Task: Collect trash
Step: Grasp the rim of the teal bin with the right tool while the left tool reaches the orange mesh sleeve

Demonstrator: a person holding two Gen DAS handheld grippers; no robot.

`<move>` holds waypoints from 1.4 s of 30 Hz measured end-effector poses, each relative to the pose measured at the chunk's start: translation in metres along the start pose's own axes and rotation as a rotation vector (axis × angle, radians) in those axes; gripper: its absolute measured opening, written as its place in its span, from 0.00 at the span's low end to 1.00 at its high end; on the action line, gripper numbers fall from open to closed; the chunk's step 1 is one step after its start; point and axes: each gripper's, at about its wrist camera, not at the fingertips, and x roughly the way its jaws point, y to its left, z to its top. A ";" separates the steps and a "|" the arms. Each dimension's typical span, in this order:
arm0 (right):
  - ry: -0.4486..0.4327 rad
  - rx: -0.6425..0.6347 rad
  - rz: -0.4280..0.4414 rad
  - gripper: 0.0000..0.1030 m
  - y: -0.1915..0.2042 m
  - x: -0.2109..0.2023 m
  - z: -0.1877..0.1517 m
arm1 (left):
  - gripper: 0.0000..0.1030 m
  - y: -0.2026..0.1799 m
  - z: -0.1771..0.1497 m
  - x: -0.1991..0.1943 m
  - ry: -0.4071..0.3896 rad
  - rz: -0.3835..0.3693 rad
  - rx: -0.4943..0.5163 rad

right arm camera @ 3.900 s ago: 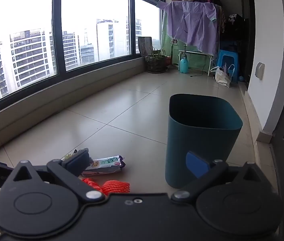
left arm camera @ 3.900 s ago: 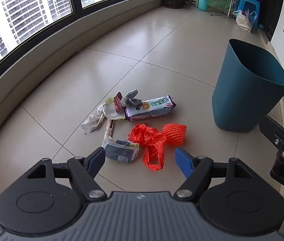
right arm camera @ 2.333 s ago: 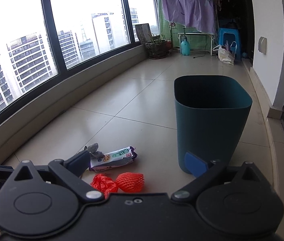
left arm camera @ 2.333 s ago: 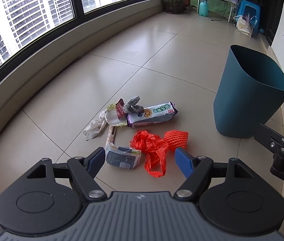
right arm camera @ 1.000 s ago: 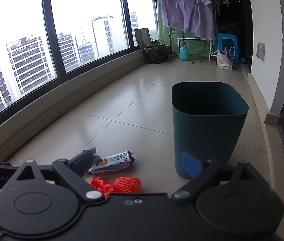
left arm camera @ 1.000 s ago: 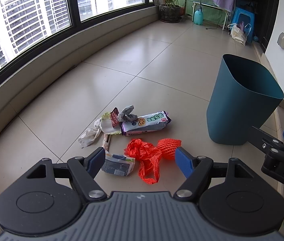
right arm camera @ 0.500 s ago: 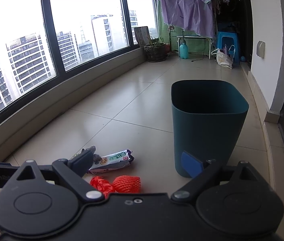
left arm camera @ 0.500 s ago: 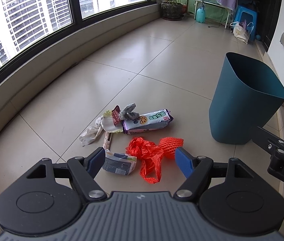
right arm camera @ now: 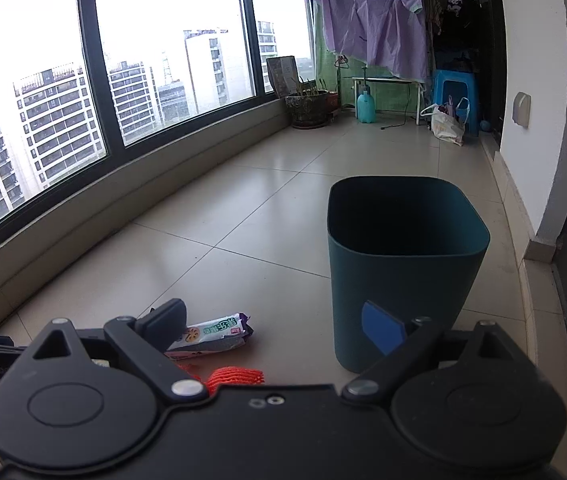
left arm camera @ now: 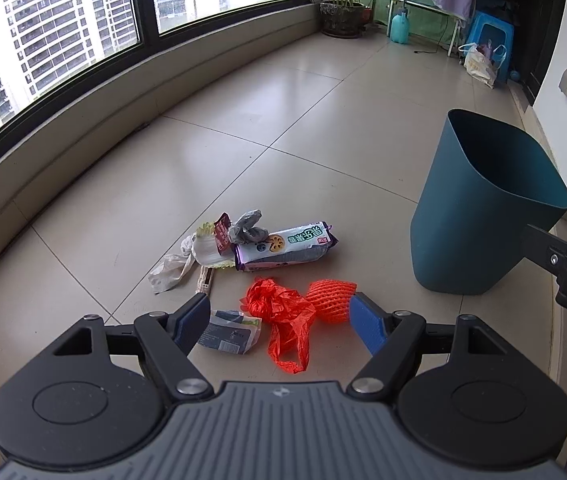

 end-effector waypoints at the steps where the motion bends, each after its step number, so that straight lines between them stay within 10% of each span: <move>1: 0.000 -0.001 0.006 0.90 -0.001 0.001 0.003 | 0.74 -0.003 0.001 0.000 0.002 0.006 0.003; 25: 0.144 -0.193 0.112 0.86 -0.087 -0.007 0.095 | 0.74 -0.063 0.086 -0.059 0.057 0.173 -0.080; 42: 0.323 -0.126 -0.059 0.76 -0.142 0.071 0.124 | 0.74 -0.038 0.138 0.049 0.110 0.073 0.062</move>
